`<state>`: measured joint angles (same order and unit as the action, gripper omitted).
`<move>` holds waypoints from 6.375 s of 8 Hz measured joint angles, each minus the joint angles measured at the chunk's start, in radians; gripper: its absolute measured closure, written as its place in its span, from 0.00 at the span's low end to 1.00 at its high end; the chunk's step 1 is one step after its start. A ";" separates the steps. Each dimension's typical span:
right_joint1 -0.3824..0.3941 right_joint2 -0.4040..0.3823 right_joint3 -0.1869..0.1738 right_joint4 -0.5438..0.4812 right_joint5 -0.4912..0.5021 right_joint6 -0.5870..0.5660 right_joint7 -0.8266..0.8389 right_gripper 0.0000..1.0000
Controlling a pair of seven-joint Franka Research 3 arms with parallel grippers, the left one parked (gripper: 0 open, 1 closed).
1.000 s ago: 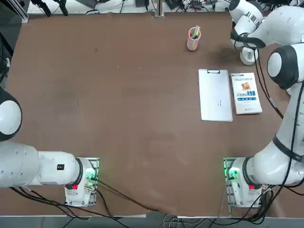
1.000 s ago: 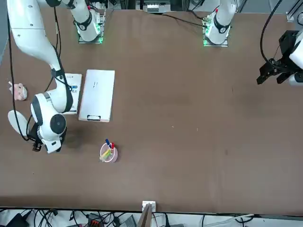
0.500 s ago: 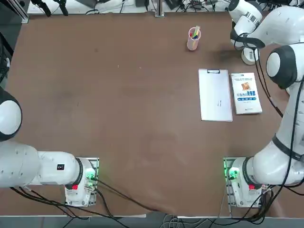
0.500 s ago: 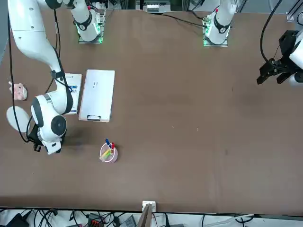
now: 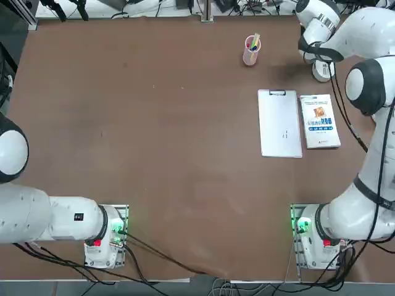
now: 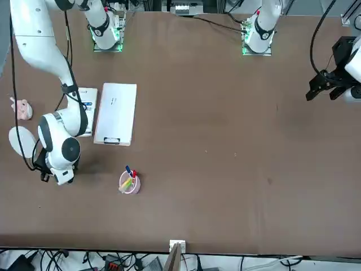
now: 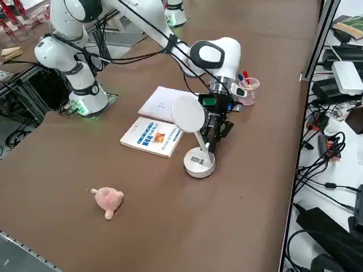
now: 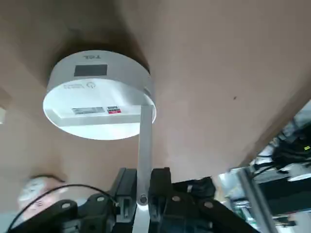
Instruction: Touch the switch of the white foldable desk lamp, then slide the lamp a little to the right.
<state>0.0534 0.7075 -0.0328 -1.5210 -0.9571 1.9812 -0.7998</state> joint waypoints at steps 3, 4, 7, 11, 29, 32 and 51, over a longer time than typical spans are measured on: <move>-0.051 -0.016 -0.012 0.077 0.160 -0.173 -0.002 0.84; -0.088 -0.016 -0.014 0.098 0.198 -0.200 -0.002 0.84; -0.185 -0.003 -0.017 0.105 0.273 -0.209 0.035 0.84; -0.200 0.070 -0.011 0.160 0.293 -0.276 0.140 0.84; 0.123 -0.285 0.018 0.273 0.589 -0.598 0.179 0.00; 0.152 -0.499 0.020 0.165 0.712 -0.663 0.437 0.00; -0.004 -0.694 0.096 -0.029 0.918 -0.469 0.976 0.00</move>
<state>0.0491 0.0137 0.0630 -1.5503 -0.0395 1.5119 0.1766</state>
